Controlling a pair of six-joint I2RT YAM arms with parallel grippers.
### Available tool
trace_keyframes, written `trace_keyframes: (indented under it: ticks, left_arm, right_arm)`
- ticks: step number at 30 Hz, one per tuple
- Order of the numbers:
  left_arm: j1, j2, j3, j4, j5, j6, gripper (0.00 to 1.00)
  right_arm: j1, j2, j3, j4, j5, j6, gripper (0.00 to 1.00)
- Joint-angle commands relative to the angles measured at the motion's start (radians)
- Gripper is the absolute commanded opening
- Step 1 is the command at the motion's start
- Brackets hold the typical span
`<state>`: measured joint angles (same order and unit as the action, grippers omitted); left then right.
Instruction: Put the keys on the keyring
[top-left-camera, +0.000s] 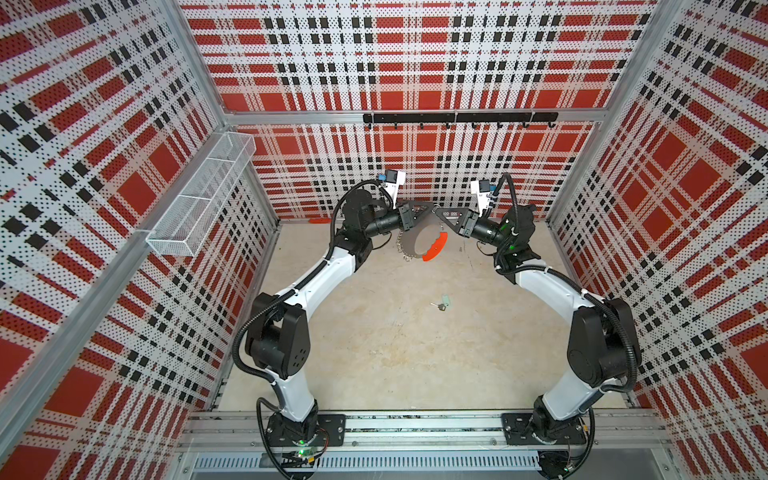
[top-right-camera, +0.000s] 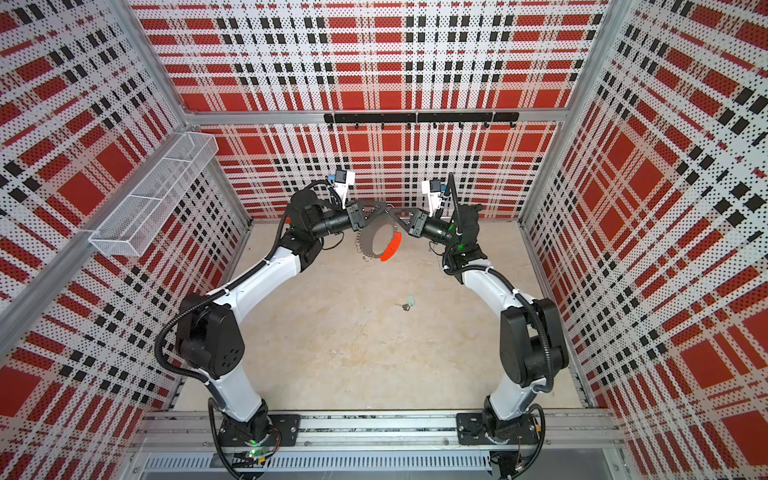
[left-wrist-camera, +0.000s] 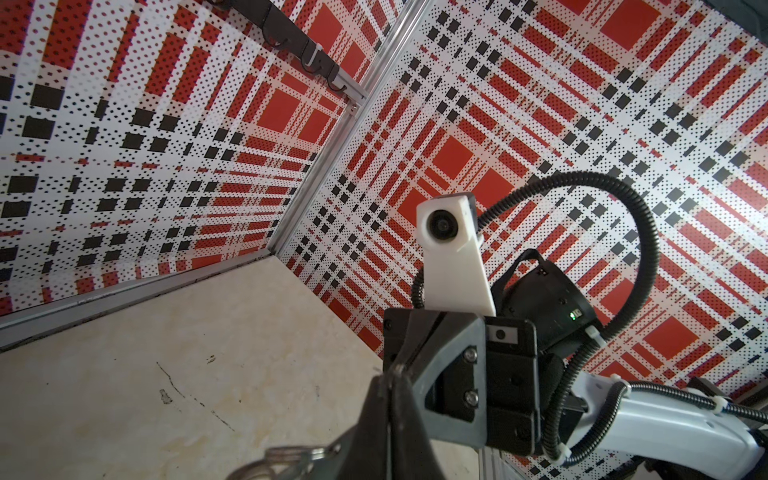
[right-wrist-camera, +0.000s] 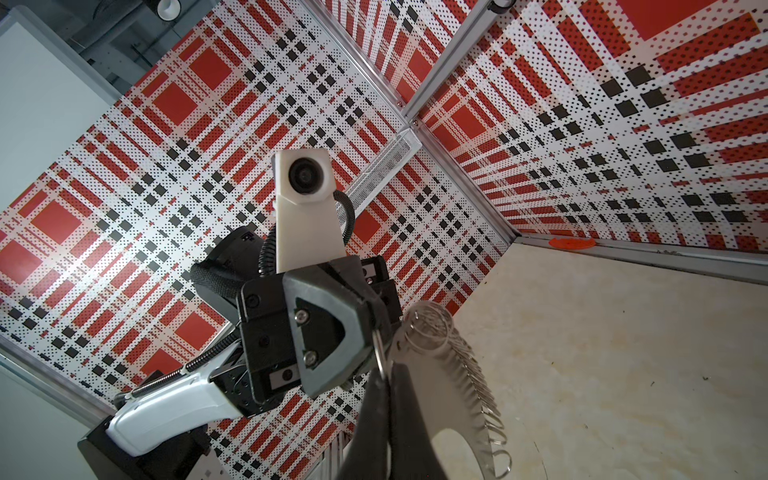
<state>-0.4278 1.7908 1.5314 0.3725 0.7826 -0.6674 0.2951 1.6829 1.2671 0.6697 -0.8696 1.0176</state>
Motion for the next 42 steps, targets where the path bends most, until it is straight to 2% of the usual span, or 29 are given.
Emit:
trace_keyframes:
  ticks: [1,7,8,10,11,12,13,15,17,19,23,27,35,42]
  left_arm:
    - [-0.054,0.025,0.039,-0.088,0.096,0.046,0.00]
    - [-0.055,0.028,0.072,-0.170,0.073,0.101,0.01]
    - [-0.055,0.030,0.075,-0.174,0.071,0.102,0.10]
    - [-0.053,0.026,0.080,-0.189,0.059,0.113,0.43]
    - [-0.050,0.022,0.081,-0.197,0.055,0.121,0.55]
    - [-0.045,0.018,0.087,-0.214,0.049,0.135,0.63]
    - [-0.038,0.012,0.097,-0.236,0.044,0.153,0.66]
    - [-0.020,0.006,0.127,-0.291,0.041,0.202,0.66]
    - [-0.002,0.005,0.177,-0.387,0.026,0.286,0.61]
    - [0.007,0.017,0.240,-0.519,-0.015,0.411,0.56]
    - [0.014,0.039,0.306,-0.655,-0.047,0.536,0.47]
    - [0.026,0.068,0.360,-0.714,0.004,0.554,0.35]
    - [0.049,0.080,0.386,-0.756,0.088,0.560,0.35]
    - [0.050,0.094,0.404,-0.786,0.117,0.565,0.32]
  right_arm:
    - [0.029,-0.010,0.052,0.023,-0.032,-0.010,0.05]
    - [0.030,-0.014,0.049,0.009,-0.031,-0.024,0.05]
    - [0.031,-0.014,0.049,0.009,-0.031,-0.026,0.04]
    - [0.032,-0.018,0.048,-0.007,-0.029,-0.042,0.04]
    - [0.031,-0.018,0.049,-0.024,-0.031,-0.057,0.04]
    - [0.030,-0.022,0.050,-0.057,-0.030,-0.088,0.03]
    - [0.030,-0.025,0.056,-0.114,-0.027,-0.135,0.03]
    - [0.029,-0.031,0.083,-0.269,-0.006,-0.261,0.03]
    - [0.030,-0.035,0.121,-0.439,0.026,-0.408,0.03]
    - [0.030,-0.037,0.167,-0.601,0.068,-0.559,0.03]
    - [0.030,-0.038,0.218,-0.740,0.093,-0.673,0.03]
    - [0.027,-0.040,0.224,-0.735,0.059,-0.669,0.03]
    - [0.005,-0.021,0.206,-0.571,-0.120,-0.524,0.04]
    - [-0.001,-0.012,0.216,-0.551,-0.132,-0.501,0.04]
